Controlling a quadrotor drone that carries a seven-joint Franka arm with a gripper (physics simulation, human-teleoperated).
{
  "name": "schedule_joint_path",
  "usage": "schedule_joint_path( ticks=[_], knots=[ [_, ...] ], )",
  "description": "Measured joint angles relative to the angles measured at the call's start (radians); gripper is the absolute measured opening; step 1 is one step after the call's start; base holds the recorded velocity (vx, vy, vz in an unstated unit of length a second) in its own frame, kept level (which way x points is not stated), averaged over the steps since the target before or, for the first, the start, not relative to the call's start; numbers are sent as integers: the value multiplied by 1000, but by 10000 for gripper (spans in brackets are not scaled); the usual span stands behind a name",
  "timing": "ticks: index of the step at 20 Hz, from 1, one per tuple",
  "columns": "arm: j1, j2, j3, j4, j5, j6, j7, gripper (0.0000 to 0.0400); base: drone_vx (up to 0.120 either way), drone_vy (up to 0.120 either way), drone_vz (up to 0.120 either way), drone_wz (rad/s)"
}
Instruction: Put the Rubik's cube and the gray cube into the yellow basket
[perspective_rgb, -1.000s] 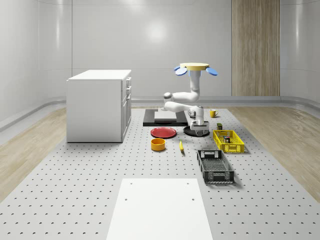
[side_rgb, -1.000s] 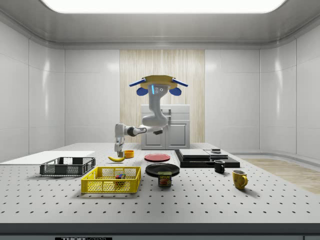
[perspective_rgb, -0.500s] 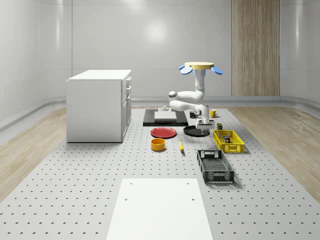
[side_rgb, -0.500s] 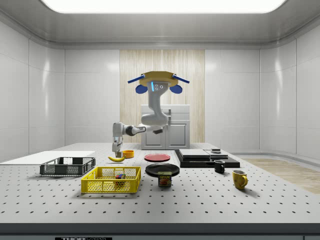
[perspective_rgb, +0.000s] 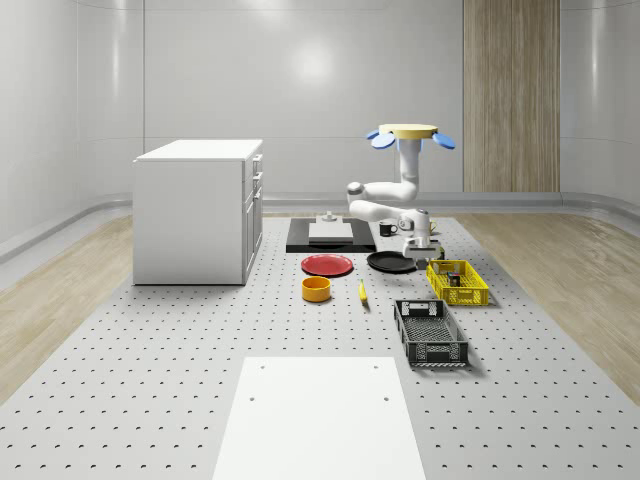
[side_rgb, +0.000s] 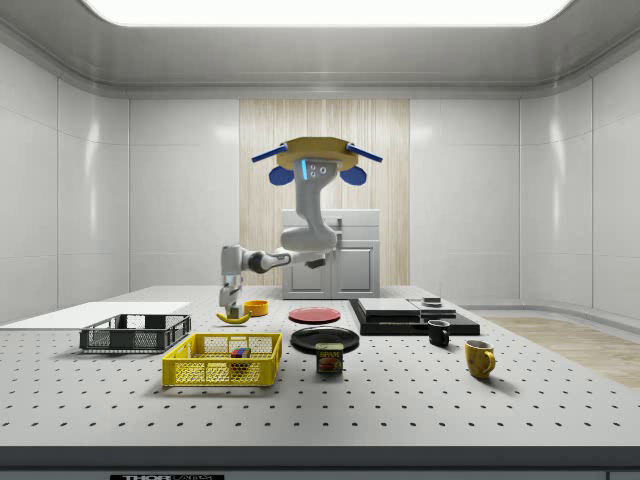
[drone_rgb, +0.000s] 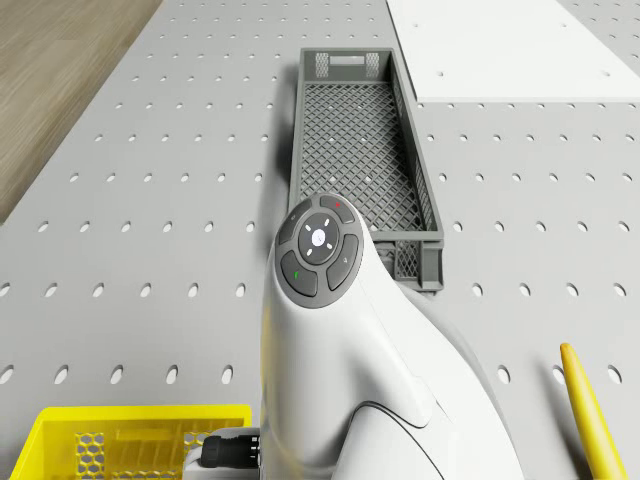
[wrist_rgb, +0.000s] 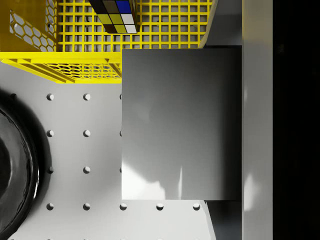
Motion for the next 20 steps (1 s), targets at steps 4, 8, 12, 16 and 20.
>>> schedule_joint_path(
  ticks=[4,8,12,16,20],
  knots=[
    [-1,-3,0,0,1,3,1,250,40,120,0,0],
    [-2,-6,0,0,3,5,2,250,100,120,0,0],
    [-3,-8,1,1,4,8,2,250,50,120,0,0],
    [-4,-11,1,1,5,10,3,250,20,120,0,0],
    [-5,-13,1,1,6,12,4,250,0,120,0,0]
  ],
)
